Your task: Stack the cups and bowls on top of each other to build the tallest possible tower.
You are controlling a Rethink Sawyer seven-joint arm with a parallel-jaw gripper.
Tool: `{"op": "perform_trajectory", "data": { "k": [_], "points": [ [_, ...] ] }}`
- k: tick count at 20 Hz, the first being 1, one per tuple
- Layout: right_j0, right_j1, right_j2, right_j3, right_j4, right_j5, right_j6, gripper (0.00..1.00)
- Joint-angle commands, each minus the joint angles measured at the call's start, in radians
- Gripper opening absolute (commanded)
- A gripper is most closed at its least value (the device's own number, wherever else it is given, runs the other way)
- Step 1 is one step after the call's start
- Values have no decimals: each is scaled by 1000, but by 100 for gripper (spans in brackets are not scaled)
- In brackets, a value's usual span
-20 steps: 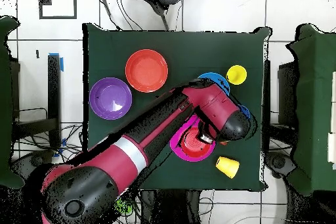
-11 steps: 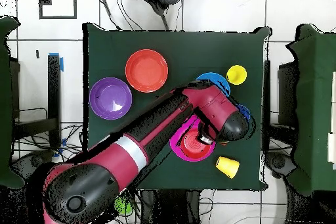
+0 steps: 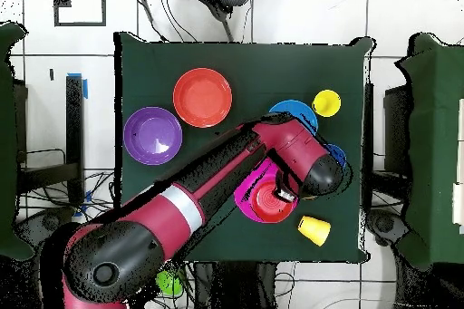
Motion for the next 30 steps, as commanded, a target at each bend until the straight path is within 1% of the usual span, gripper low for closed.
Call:
{"op": "perform_trajectory", "data": {
  "k": [1,10,18,19,30],
  "points": [
    [0,43,82,-78,23,152,50,0],
    [0,43,81,-78,32,159,33,0],
    [-10,19,103,-71,55,151,22,0],
    [-12,16,106,-70,58,149,22,100],
    [-13,11,113,-70,63,138,26,100]
  ]
}}
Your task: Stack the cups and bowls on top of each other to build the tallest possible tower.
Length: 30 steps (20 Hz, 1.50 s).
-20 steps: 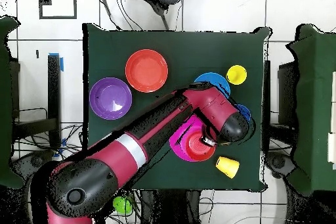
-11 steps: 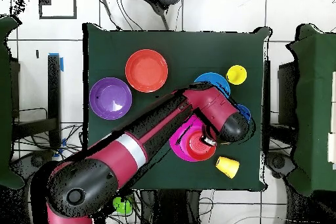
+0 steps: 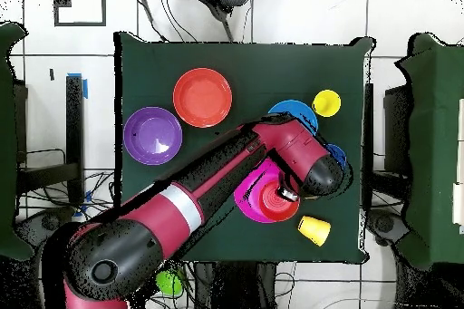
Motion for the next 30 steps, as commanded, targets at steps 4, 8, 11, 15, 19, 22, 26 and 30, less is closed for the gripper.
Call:
{"op": "perform_trajectory", "data": {
  "k": [4,8,11,15,19,22,26,30],
  "points": [
    [-11,2,126,-71,53,96,27,100],
    [-7,3,116,-70,52,111,23,100],
    [-12,-5,109,-76,41,90,26,100],
    [-19,-20,92,-88,18,50,39,100],
    [-30,-29,75,-106,-27,-19,46,100],
    [-39,-39,64,-125,-57,-71,64,100],
    [-47,-56,45,-160,-101,-157,108,100],
    [-50,-54,28,-187,-121,-201,136,100]
  ]
}}
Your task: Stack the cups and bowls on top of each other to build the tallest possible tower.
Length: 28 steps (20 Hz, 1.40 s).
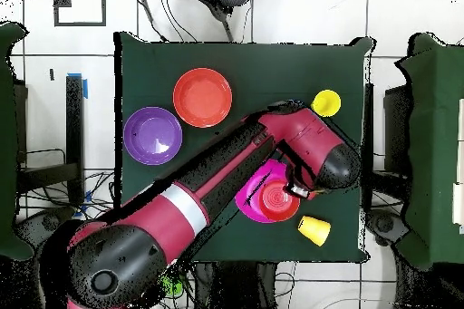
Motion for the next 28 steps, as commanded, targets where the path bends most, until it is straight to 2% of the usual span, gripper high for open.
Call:
{"op": "perform_trajectory", "data": {
  "k": [1,8,15,28],
  "points": [
    [-18,-1,67,-141,-50,-95,139,100],
    [-34,7,39,-174,-55,-135,152,100],
    [-74,-7,4,-262,-13,-119,201,100],
    [-114,-52,3,-358,141,-88,347,100]
  ]
}}
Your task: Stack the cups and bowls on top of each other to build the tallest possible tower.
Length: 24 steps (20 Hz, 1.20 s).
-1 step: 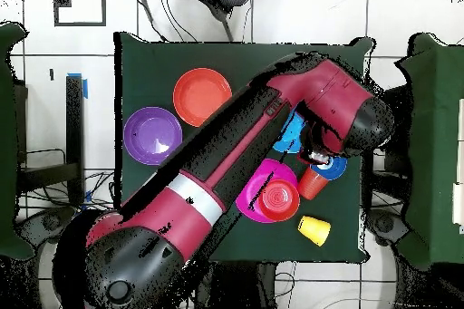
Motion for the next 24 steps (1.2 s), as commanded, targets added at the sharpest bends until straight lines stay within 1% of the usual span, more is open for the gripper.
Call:
{"op": "perform_trajectory", "data": {
  "k": [1,4,7,9,12,17,20,24],
  "points": [
    [-23,-8,95,-122,128,38,361,100],
    [-26,-16,94,-125,175,63,414,100],
    [-26,-15,86,-130,206,85,451,100],
    [-23,-13,82,-131,231,115,479,100],
    [-9,-7,69,-118,277,186,514,100],
    [14,18,48,-91,317,267,509,100],
    [32,30,47,-64,343,315,481,100],
    [38,35,49,-48,370,367,462,100]
  ]
}}
